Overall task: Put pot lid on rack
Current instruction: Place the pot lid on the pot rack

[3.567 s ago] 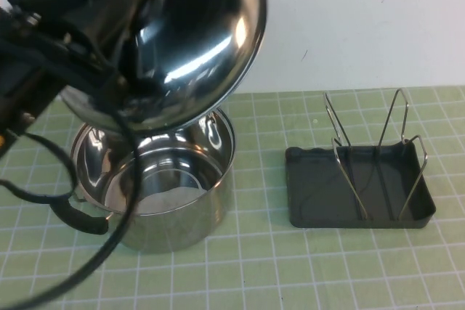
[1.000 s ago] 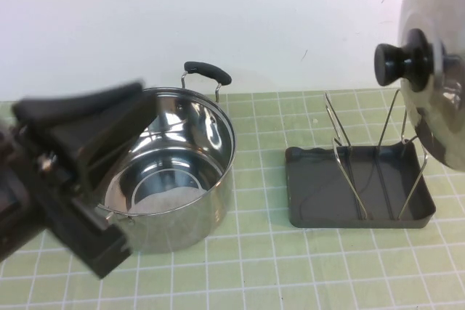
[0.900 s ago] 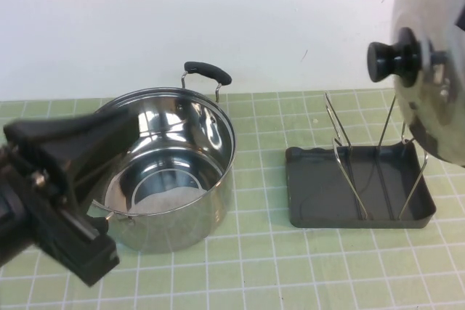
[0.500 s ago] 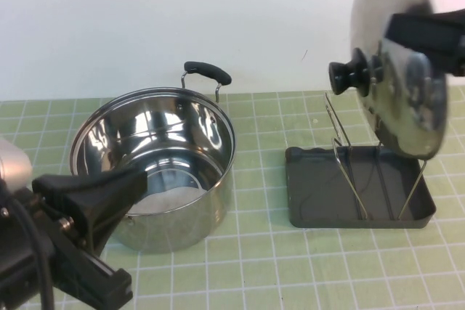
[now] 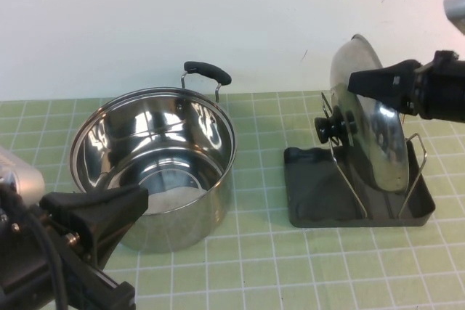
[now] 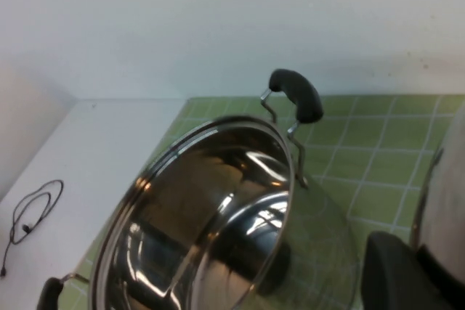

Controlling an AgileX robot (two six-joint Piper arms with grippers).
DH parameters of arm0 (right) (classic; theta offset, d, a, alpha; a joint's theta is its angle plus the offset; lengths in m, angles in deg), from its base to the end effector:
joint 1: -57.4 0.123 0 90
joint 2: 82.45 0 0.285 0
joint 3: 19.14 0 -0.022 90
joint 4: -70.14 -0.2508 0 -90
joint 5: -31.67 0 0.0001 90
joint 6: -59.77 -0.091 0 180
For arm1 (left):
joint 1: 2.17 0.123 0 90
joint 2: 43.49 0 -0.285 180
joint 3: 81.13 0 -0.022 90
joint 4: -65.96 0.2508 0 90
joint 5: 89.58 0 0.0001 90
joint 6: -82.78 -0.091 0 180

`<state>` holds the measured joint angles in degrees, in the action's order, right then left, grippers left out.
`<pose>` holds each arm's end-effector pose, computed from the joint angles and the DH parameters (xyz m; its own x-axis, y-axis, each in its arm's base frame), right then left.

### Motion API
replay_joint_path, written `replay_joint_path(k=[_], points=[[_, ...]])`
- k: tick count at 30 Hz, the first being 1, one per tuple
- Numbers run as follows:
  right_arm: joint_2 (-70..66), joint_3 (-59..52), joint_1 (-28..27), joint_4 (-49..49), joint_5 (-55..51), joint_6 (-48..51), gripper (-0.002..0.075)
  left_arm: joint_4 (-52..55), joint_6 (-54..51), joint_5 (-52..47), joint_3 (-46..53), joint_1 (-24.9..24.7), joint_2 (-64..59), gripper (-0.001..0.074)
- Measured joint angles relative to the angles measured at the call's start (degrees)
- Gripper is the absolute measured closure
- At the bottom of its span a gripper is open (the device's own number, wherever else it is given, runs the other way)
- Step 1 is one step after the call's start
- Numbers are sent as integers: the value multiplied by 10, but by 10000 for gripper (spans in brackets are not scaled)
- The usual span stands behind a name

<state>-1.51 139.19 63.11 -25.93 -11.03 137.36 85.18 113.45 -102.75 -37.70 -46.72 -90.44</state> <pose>0.3247 0.0942 0.2667 -0.6359 0.1980 -0.7460 -0.4880 0.6456 0.5874 0.1080 -0.0967 0.3313 -0.2887 -0.0048 -0.9574 0.6008 0.7777 -0.1851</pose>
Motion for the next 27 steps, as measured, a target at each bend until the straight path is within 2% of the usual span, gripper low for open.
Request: replay_joint_path(k=[11,13,19,22,27], points=[[-20,2,0,-5,-9,67,673,0,7,0,0,0,0,734],[-21,3,0,-4,-9,75,621,0,7,0,0,0,0,734],[-21,3,0,13,-5,79,316,0,7,0,0,0,0,734],[-21,6,-6,14,-1,82,260,0,9,-1,0,0,0,734],[-19,9,-45,11,-1,83,242,13,10,-29,0,0,0,734]])
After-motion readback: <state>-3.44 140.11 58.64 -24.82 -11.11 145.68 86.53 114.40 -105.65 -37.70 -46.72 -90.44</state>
